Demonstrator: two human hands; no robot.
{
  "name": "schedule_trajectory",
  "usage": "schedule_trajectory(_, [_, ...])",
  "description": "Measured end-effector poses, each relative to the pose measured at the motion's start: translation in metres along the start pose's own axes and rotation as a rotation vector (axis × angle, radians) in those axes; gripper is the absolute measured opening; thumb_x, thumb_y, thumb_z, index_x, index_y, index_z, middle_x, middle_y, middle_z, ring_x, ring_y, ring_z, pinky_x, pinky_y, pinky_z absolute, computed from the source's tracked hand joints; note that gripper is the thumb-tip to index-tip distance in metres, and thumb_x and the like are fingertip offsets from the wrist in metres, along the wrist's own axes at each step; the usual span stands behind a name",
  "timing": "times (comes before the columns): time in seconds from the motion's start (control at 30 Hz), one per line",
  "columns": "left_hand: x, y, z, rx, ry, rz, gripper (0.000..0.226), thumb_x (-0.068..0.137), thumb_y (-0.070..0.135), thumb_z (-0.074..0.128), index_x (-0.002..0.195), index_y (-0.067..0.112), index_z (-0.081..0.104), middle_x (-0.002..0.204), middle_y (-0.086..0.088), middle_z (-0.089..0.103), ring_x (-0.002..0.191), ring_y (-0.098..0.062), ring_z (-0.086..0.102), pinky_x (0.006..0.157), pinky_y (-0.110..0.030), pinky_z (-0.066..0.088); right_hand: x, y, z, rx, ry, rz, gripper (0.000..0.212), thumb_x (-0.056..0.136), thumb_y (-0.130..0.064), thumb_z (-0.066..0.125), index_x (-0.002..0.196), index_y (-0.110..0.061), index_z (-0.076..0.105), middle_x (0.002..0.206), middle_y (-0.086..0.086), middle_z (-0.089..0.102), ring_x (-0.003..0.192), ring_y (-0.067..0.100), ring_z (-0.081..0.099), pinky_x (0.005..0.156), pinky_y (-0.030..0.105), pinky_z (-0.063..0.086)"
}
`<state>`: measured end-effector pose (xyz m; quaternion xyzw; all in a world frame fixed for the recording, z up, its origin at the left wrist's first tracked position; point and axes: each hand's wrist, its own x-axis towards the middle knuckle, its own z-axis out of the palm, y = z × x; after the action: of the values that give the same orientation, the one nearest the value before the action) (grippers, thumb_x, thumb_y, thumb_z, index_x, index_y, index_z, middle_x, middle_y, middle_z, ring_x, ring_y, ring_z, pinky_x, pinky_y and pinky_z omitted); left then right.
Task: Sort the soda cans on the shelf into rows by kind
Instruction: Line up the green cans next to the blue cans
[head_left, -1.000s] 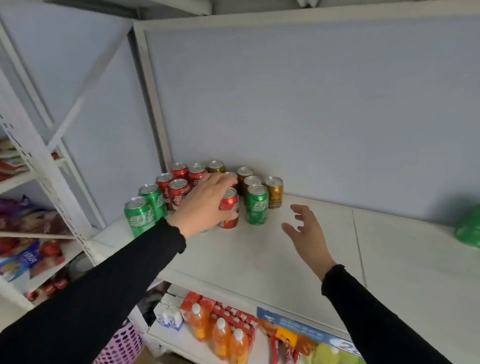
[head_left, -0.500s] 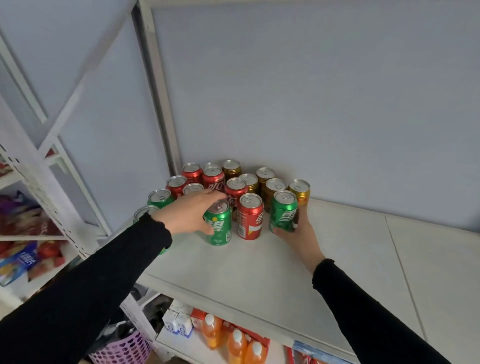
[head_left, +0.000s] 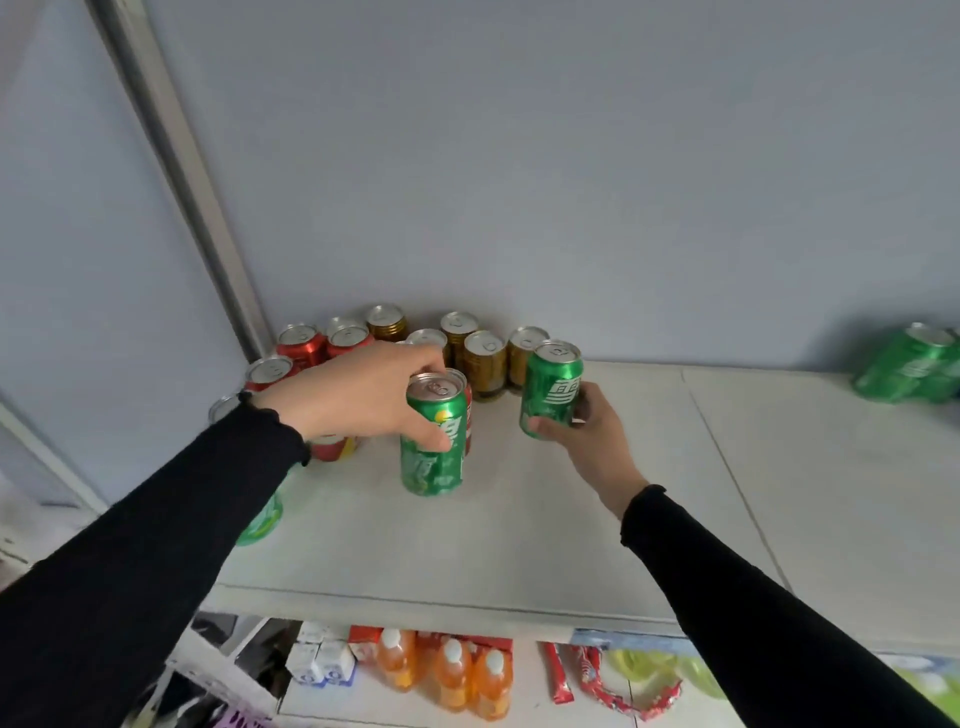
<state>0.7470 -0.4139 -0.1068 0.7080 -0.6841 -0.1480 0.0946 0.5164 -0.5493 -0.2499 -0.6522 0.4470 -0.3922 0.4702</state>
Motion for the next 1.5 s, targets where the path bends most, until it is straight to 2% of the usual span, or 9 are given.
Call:
schedule_trajectory(0.13, [0.032,0.054,0.005,-0.093,0.030,0.123,0.060,0.059,0.060,0.084,0.109,0.043,0.055,0.101,0.021,0.066,0.088,0.000,0.063,0.077,-0.032,0.054,-0.019,-0.001,-0.049,-0.006,0.114,0.007,0.057,0.068,-0.028,0.089,0.117,-0.024,0.059,0.107,-0.010,0.070,0.100,0.010,0.066,0.085,0.031,0.054])
schedule_trajectory(0.27, [0.073,0.122,0.023,-0.118,0.037,0.239,0.053,0.066,0.050,0.086,0.109,0.038,0.056,0.100,0.020,0.066,0.088,0.002,0.061,0.069,-0.024,0.048,-0.039,0.004,-0.122,-0.001,0.282,0.017,0.053,0.069,-0.024,0.089,0.113,-0.023,0.060,0.103,-0.011,0.071,0.095,0.007,0.067,0.083,0.030,0.055])
schedule_trajectory(0.4, [0.117,0.196,0.051,-0.170,0.057,0.345,0.056,0.066,0.044,0.086,0.112,0.033,0.057,0.102,0.017,0.066,0.092,-0.006,0.063,0.079,-0.032,0.054,-0.053,0.016,-0.209,-0.024,0.436,0.037,0.061,0.069,-0.022,0.089,0.119,-0.022,0.056,0.106,-0.010,0.070,0.096,0.010,0.067,0.085,0.034,0.056])
schedule_trajectory(0.5, [0.153,0.259,0.078,-0.213,0.068,0.396,0.054,0.065,0.042,0.086,0.110,0.032,0.056,0.102,0.015,0.065,0.091,-0.008,0.062,0.077,-0.032,0.054,-0.055,0.032,-0.279,-0.054,0.519,0.048,0.056,0.071,-0.021,0.088,0.117,-0.024,0.057,0.105,-0.009,0.070,0.097,0.012,0.067,0.087,0.037,0.056])
schedule_trajectory(0.83, [0.275,0.459,0.186,-0.192,0.101,0.363,0.060,0.070,0.036,0.085,0.121,0.026,0.054,0.113,0.006,0.060,0.101,-0.018,0.059,0.073,-0.030,0.047,0.003,0.113,-0.475,-0.111,0.535,0.085,0.053,0.074,-0.020,0.085,0.117,-0.026,0.055,0.108,-0.011,0.068,0.099,0.014,0.065,0.089,0.035,0.053])
schedule_trajectory(1.0, [0.315,0.499,0.210,-0.137,0.135,0.244,0.082,0.072,0.034,0.084,0.143,0.023,0.045,0.133,0.002,0.056,0.118,-0.021,0.056,0.093,-0.032,0.046,0.044,0.141,-0.487,-0.101,0.498,0.086,0.055,0.077,-0.014,0.081,0.125,-0.018,0.055,0.114,-0.004,0.067,0.103,0.016,0.062,0.087,0.031,0.047])
schedule_trajectory(1.2, [0.339,0.509,0.227,-0.060,0.144,0.178,0.081,0.073,0.033,0.083,0.143,0.019,0.043,0.131,-0.004,0.056,0.113,-0.026,0.057,0.091,-0.036,0.048,0.068,0.156,-0.481,-0.106,0.511,0.061,0.057,0.081,-0.012,0.074,0.133,-0.014,0.051,0.126,0.005,0.065,0.114,0.024,0.061,0.097,0.033,0.048])
schedule_trajectory(1.33, [0.347,0.511,0.232,-0.044,0.183,0.157,0.073,0.073,0.034,0.084,0.134,0.019,0.048,0.124,-0.007,0.043,0.101,-0.028,0.056,0.086,-0.034,0.048,0.076,0.161,-0.481,-0.142,0.488,0.059,0.066,0.080,-0.011,0.075,0.139,-0.012,0.045,0.135,0.007,0.060,0.122,0.025,0.058,0.103,0.037,0.047])
schedule_trajectory(1.5, [0.350,0.510,0.237,-0.015,0.222,0.180,0.077,0.075,0.033,0.083,0.139,0.018,0.043,0.129,-0.010,0.044,0.105,-0.028,0.056,0.080,-0.030,0.041,0.077,0.161,-0.482,-0.153,0.478,0.052,0.069,0.082,-0.010,0.074,0.142,-0.012,0.040,0.139,0.008,0.057,0.126,0.026,0.056,0.105,0.037,0.046])
